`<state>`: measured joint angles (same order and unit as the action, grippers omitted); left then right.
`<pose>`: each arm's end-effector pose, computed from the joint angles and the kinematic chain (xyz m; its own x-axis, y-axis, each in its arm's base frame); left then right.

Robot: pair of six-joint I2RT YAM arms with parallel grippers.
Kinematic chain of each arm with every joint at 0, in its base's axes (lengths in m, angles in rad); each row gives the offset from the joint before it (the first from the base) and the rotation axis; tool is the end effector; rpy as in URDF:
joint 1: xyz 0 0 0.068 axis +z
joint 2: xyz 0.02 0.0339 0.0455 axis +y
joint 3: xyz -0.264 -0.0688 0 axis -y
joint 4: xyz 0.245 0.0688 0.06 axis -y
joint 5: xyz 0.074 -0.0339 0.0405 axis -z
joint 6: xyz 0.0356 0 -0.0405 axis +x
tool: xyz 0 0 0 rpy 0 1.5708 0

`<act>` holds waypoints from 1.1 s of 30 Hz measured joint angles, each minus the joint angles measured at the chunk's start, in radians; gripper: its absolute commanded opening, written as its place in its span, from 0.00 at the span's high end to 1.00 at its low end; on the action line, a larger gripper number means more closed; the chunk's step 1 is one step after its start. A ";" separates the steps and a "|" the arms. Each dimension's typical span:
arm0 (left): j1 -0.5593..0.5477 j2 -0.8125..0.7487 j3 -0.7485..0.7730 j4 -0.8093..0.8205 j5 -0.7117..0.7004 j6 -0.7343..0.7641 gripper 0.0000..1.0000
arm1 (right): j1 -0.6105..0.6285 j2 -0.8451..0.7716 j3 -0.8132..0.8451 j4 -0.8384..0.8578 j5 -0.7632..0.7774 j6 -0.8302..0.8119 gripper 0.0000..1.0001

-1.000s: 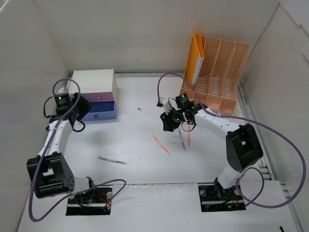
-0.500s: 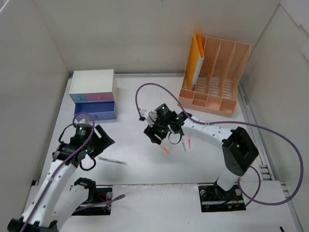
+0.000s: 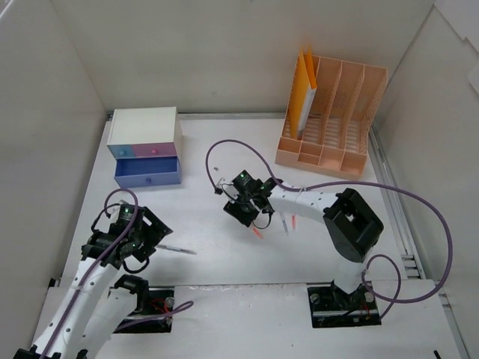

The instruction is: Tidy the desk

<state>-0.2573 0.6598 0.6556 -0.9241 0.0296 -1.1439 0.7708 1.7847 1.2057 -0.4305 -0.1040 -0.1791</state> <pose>0.1180 -0.0321 0.2466 -0.5677 -0.7914 -0.2265 -0.5923 0.5838 -0.5552 0.2644 0.2619 0.1950 -0.4671 -0.7006 -0.5394 -0.8291 0.5591 -0.0083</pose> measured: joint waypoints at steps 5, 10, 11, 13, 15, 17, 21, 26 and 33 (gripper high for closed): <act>0.000 0.008 -0.012 0.020 -0.001 -0.043 0.28 | 0.000 0.029 0.000 -0.002 0.013 0.003 0.61; 0.000 0.026 -0.053 0.056 0.000 -0.084 0.28 | 0.000 0.069 0.012 0.000 0.011 0.008 0.65; 0.000 0.034 -0.060 0.061 0.000 -0.090 0.28 | 0.000 0.075 0.016 -0.001 0.009 0.008 0.67; 0.000 0.047 -0.063 0.068 0.000 -0.098 0.28 | 0.000 0.082 0.025 -0.003 0.006 0.011 0.78; 0.000 0.055 -0.063 0.077 0.000 -0.104 0.28 | 0.000 0.085 0.028 -0.002 0.004 0.013 0.91; 0.000 0.056 -0.065 0.087 0.000 -0.112 0.28 | 0.000 0.090 0.034 -0.004 0.004 0.012 1.00; -0.006 0.050 -0.078 0.106 -0.001 -0.134 0.28 | -0.001 0.104 0.058 -0.029 -0.008 -0.008 1.00; -0.010 0.059 -0.106 0.119 0.000 -0.162 0.28 | -0.008 0.132 0.154 -0.114 -0.055 -0.142 1.00; -0.010 0.137 -0.106 0.133 0.000 -0.187 0.29 | -0.005 0.188 0.581 -0.165 -0.125 -0.414 1.00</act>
<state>-0.2676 0.7967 0.5495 -0.7914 0.0292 -1.3312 0.7654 1.9732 1.7870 -0.5953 -0.2287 -0.5930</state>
